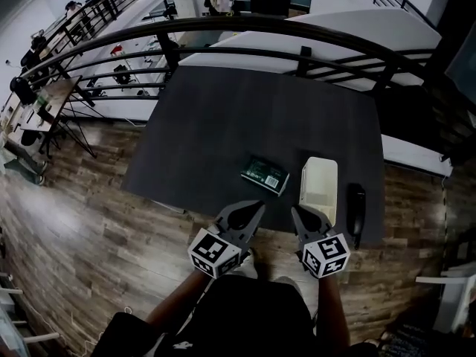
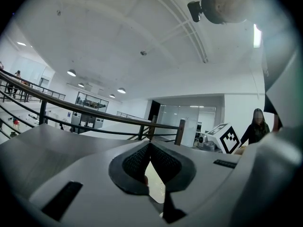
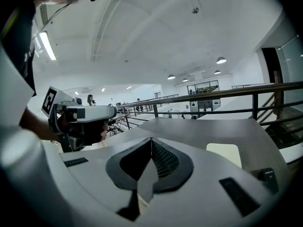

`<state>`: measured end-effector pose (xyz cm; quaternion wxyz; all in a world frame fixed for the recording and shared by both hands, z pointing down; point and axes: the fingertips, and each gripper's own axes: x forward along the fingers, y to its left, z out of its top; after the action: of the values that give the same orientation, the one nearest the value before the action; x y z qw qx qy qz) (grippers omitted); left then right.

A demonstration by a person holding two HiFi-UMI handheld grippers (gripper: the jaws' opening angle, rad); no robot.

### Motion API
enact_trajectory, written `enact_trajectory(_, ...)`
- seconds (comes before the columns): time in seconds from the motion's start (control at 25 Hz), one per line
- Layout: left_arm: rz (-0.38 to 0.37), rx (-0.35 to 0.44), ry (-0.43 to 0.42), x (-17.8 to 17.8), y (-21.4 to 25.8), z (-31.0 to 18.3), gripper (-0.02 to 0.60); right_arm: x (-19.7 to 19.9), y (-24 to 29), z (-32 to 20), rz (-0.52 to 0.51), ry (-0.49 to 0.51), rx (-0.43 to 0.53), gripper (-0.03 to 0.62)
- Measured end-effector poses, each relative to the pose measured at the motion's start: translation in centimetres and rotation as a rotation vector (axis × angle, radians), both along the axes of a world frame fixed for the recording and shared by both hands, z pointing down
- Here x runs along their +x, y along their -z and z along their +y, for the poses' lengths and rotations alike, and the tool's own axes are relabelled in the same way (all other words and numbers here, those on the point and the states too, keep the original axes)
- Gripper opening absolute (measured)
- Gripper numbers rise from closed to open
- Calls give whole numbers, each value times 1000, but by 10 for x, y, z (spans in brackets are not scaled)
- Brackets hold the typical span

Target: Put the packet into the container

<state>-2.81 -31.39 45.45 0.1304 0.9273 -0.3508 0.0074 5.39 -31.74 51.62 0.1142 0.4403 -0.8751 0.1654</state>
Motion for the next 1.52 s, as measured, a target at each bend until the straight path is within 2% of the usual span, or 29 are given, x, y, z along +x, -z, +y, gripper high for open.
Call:
enact_trajectory(0.32,-48,13,-19,1,-8,-22,6,-6,-8,-28,55,54,-50,3)
enact_trajectory(0.48,-118,46,-19,9,-12,-28,5,-8,-14,-48,107,109,-56,5)
enact_trajectory(0.6,-124,32,19,11,-14,-33,6,-9,-20,-61,116,157,-75,5)
enact_trajectory(0.76,-119,16,108,-4,-11,-43,6,-19,-24,-74,140,241,-88,6)
enact_trajectory(0.8,-118,13,130,-8,-10,-45,6,-23,-26,-78,150,268,-90,20)
enact_trajectory(0.84,-115,9,151,-11,-11,-47,5,-26,-28,-81,158,295,-94,63)
enact_trajectory(0.96,-111,3,201,-19,-14,-51,6,-36,-38,-92,205,371,-103,96)
enact_trajectory(1.2,-105,-9,300,-40,-18,-51,6,-56,-73,-108,374,509,-124,198)
enact_trajectory(1.4,-107,-22,363,-56,-21,-47,6,-70,-113,-125,544,601,-157,351)
enact_trajectory(1.52,-108,-30,395,-64,-23,-43,5,-74,-140,-133,601,621,-201,410)
